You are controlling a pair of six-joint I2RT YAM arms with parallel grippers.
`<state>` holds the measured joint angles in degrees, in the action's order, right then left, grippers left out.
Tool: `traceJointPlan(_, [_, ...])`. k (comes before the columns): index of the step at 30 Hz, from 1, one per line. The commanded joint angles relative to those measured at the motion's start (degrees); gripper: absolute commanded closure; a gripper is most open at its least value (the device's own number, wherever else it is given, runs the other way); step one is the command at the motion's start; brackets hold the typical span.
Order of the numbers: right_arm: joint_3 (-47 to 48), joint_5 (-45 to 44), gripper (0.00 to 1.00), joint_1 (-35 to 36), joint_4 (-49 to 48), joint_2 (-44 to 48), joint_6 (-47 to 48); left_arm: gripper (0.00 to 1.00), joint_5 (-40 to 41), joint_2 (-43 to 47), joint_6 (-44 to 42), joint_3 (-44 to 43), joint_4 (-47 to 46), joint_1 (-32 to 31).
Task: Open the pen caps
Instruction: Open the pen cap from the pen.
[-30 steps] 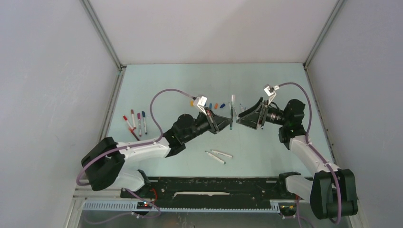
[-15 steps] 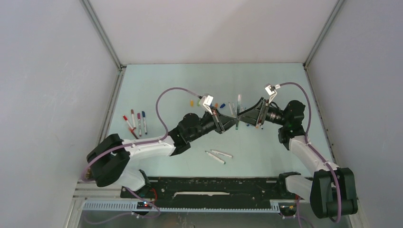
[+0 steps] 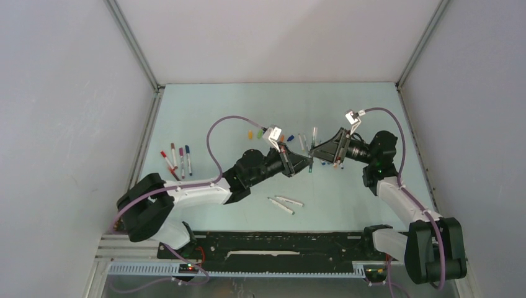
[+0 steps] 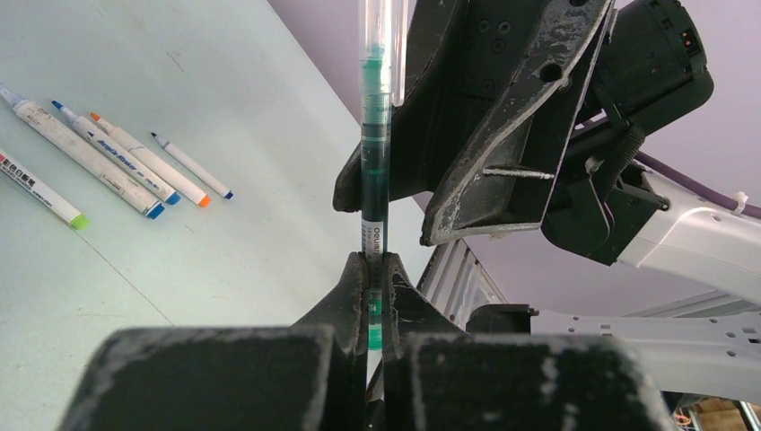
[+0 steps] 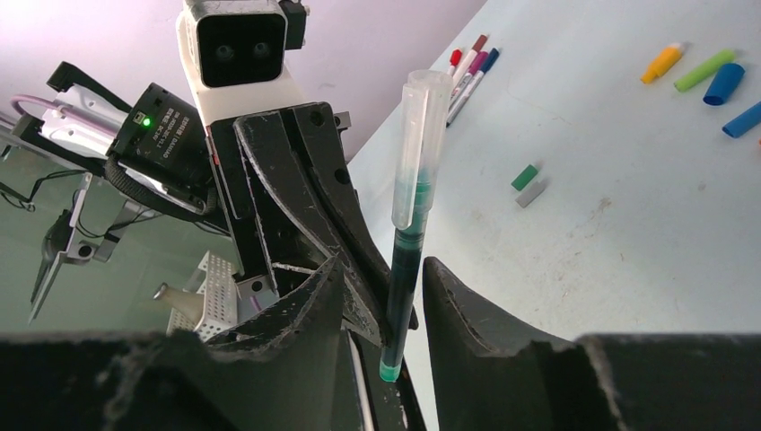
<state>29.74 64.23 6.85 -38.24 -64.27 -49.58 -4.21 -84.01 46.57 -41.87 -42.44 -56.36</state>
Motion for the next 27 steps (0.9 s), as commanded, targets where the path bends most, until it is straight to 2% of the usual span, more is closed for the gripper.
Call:
traceJointPlan(1, [-0.03,-0.15,0.6,1.04,-1.31,-0.53,-0.02,1.0,0.94,0.53,0.04,-3.84,-2.4,-0.51])
traceJointPlan(14, [-0.03,0.43,0.68,2.15,-1.27,-1.41,0.34,1.0,2.28,1.98,-0.31,-3.25,-2.13,-0.6])
traceJointPlan(18, [-0.03,0.71,0.75,2.44,-1.31,-1.61,0.36,1.0,2.83,2.76,-0.42,-2.87,-1.96,-0.6])
traceJointPlan(21, [0.37,1.36,0.91,2.51,-0.82,-1.6,1.13,0.99,2.6,2.83,-0.34,-2.92,-1.95,-0.6])
traceJointPlan(22, [0.47,1.65,0.98,2.49,-0.7,-1.52,1.38,0.97,2.24,2.92,-0.41,-3.0,-1.8,-0.6])
traceJointPlan(24, [0.66,2.29,1.0,2.36,-0.69,-1.33,1.77,0.92,1.15,3.5,-1.22,-3.12,-0.35,-0.53])
traceJointPlan(27, [0.83,3.48,1.0,1.67,-0.88,-0.75,2.62,0.71,-1.24,6.23,-4.82,-2.43,2.39,-0.46])
